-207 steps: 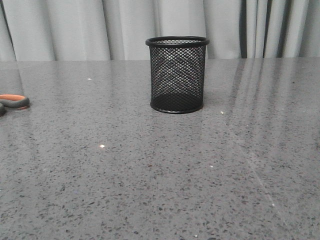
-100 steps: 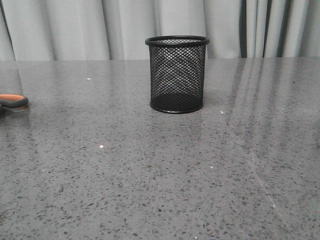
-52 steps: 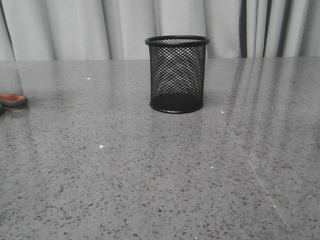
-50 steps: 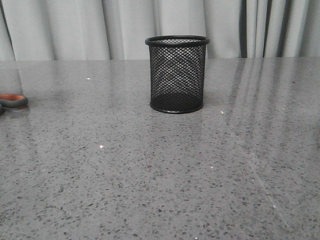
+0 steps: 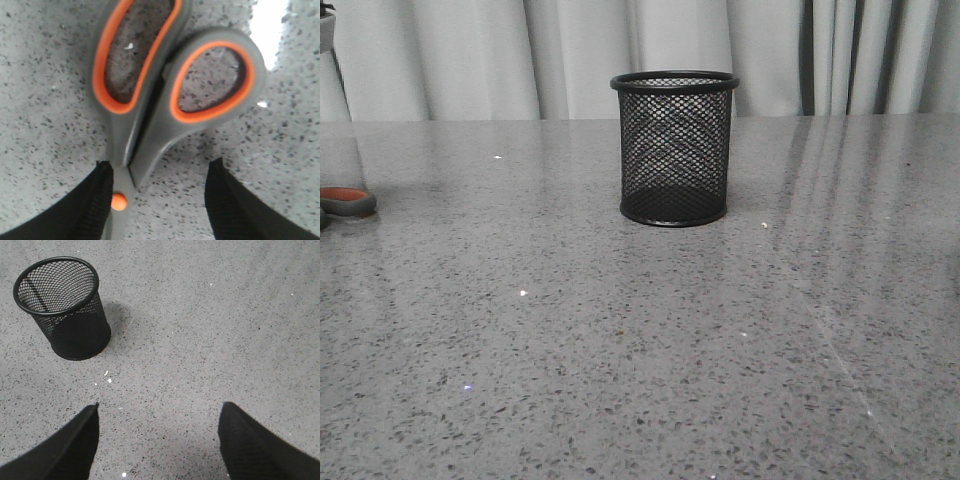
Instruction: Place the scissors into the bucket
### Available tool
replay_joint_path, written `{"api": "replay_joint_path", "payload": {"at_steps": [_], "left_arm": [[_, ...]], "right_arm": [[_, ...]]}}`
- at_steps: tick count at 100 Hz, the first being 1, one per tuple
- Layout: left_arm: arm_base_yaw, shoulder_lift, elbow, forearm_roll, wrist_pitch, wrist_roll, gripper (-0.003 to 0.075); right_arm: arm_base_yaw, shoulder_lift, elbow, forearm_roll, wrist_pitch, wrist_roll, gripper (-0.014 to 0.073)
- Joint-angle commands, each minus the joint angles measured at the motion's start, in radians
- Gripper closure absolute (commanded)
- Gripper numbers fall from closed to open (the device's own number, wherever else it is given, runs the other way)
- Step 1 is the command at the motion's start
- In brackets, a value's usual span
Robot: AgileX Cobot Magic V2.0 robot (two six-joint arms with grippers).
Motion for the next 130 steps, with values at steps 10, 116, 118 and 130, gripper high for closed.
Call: {"api": "replay_joint_path", "payload": {"at_steps": [10, 116, 118, 130], "left_arm": [[0.001, -0.01, -0.029, -0.019, -0.038, 0.038, 0.0347], [0.001, 0.078, -0.099, -0.146, 0.123, 0.062, 0.0535], [0.001, 0.078, -0.099, -0.146, 0.125, 0.062, 0.0556], [0.001, 0.078, -0.109, -0.166, 0.127, 0.06, 0.0656]], "right_arm": [[0.0, -0.001, -0.037, 0.01, -0.065, -0.011, 0.0137], [0.0, -0.001, -0.037, 0.01, -0.059, -0.012, 0.0137], [0.0, -0.001, -0.037, 0.01, -0.059, -0.012, 0.0137], [0.0, -0.001, -0.037, 0.01, -0.068, -0.012, 0.0137]]}}
